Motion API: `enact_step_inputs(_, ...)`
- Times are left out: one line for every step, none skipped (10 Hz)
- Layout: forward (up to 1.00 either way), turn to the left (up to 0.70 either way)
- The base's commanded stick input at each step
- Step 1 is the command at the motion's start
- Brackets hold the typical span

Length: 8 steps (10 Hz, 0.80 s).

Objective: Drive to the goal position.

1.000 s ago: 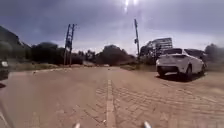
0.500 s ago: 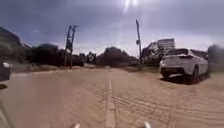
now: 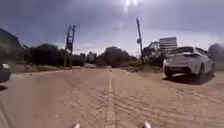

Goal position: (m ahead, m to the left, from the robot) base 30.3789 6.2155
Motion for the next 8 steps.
enact_step_inputs(0.70, -0.13)
enact_step_inputs(0.70, 0.00)
enact_step_inputs(0.70, 0.00)
enact_step_inputs(0.70, 0.00)
enact_step_inputs(0.70, 0.00)
enact_step_inputs(0.70, 0.00)
enact_step_inputs(0.70, 0.00)
enact_step_inputs(0.70, 0.00)
